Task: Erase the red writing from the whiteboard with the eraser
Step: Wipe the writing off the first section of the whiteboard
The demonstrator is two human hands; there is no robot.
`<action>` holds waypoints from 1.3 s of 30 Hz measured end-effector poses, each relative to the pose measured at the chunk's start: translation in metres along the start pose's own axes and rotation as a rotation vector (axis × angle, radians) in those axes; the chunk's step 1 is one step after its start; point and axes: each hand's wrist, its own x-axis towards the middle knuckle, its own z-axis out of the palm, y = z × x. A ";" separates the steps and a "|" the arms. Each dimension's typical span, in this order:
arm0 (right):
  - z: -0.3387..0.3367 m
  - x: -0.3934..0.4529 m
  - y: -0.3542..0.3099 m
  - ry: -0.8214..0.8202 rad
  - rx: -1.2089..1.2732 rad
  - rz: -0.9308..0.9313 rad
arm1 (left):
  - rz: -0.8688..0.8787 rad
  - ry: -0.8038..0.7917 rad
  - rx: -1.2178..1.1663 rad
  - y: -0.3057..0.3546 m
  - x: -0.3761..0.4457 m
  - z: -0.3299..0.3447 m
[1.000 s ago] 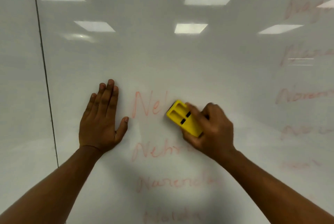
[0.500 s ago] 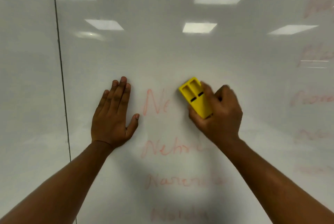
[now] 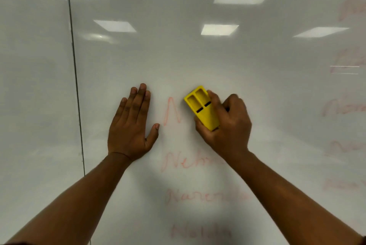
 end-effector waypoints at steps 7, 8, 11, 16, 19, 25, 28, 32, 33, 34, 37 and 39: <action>-0.007 -0.021 -0.006 -0.058 0.001 -0.107 | 0.058 -0.125 -0.033 -0.009 -0.001 -0.012; -0.006 -0.011 -0.007 -0.027 -0.008 -0.029 | 0.063 -0.140 -0.024 -0.012 -0.003 -0.014; 0.005 0.027 -0.024 0.050 -0.025 0.140 | 0.009 -0.128 0.002 -0.016 -0.012 -0.015; 0.015 0.004 -0.055 -0.053 0.022 -0.124 | -0.009 -0.055 -0.019 -0.017 -0.019 -0.007; 0.003 -0.015 -0.033 -0.109 0.000 -0.202 | 0.009 -0.047 -0.029 -0.020 -0.021 -0.005; 0.013 0.034 -0.041 0.023 -0.045 0.089 | 0.014 -0.025 -0.033 -0.020 -0.021 -0.004; 0.021 0.007 -0.060 -0.034 -0.008 -0.061 | 0.011 -0.010 -0.041 -0.019 -0.021 -0.004; 0.010 -0.038 -0.042 -0.138 0.043 -0.330 | 0.016 -0.018 -0.047 -0.018 -0.022 -0.006; 0.008 -0.037 -0.034 -0.121 0.038 -0.318 | 0.015 -0.016 -0.050 -0.018 -0.022 -0.006; 0.008 -0.032 -0.028 -0.088 0.020 -0.266 | 0.018 -0.011 -0.052 -0.018 -0.022 -0.005; 0.014 -0.003 -0.027 0.005 -0.003 -0.046 | 0.030 -0.006 -0.056 -0.021 -0.023 -0.004; 0.021 0.002 -0.042 0.024 -0.005 0.005 | 0.034 -0.003 -0.064 -0.021 -0.024 -0.003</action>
